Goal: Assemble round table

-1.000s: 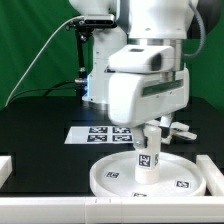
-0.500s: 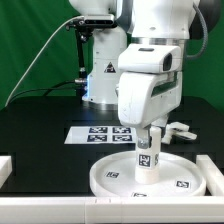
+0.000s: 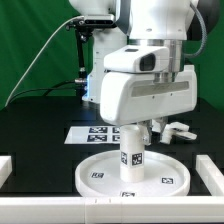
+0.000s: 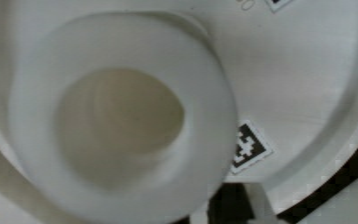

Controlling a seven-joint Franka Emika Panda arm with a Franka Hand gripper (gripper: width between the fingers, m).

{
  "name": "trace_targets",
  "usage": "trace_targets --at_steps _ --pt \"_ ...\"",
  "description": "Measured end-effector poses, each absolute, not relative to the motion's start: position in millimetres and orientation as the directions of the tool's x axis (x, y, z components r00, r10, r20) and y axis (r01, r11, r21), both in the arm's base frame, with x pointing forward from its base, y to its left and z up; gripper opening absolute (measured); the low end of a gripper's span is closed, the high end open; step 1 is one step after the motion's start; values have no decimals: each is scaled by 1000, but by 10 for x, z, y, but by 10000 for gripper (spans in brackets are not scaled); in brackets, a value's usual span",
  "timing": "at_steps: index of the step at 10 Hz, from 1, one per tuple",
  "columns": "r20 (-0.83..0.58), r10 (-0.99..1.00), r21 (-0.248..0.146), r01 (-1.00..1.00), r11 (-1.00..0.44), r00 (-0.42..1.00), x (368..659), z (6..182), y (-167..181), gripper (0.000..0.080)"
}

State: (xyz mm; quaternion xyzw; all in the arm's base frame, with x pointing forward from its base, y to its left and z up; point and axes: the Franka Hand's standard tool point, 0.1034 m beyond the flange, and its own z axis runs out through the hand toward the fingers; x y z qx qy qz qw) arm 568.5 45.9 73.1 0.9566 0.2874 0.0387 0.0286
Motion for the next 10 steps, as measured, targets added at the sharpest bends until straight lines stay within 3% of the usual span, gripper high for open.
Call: trace_targets --at_steps 4,6,7,8,10 --pt "41 565 79 561 -824 824 5700 784 459 1" --pt "5 644 76 642 -763 765 5767 1053 396 1" --pt "-35 675 53 676 -735 737 5797 1178 328 117" --pt "-49 723 44 725 -688 689 5840 1241 263 117" --pt "-57 780 35 782 -622 623 5799 1197 71 476"
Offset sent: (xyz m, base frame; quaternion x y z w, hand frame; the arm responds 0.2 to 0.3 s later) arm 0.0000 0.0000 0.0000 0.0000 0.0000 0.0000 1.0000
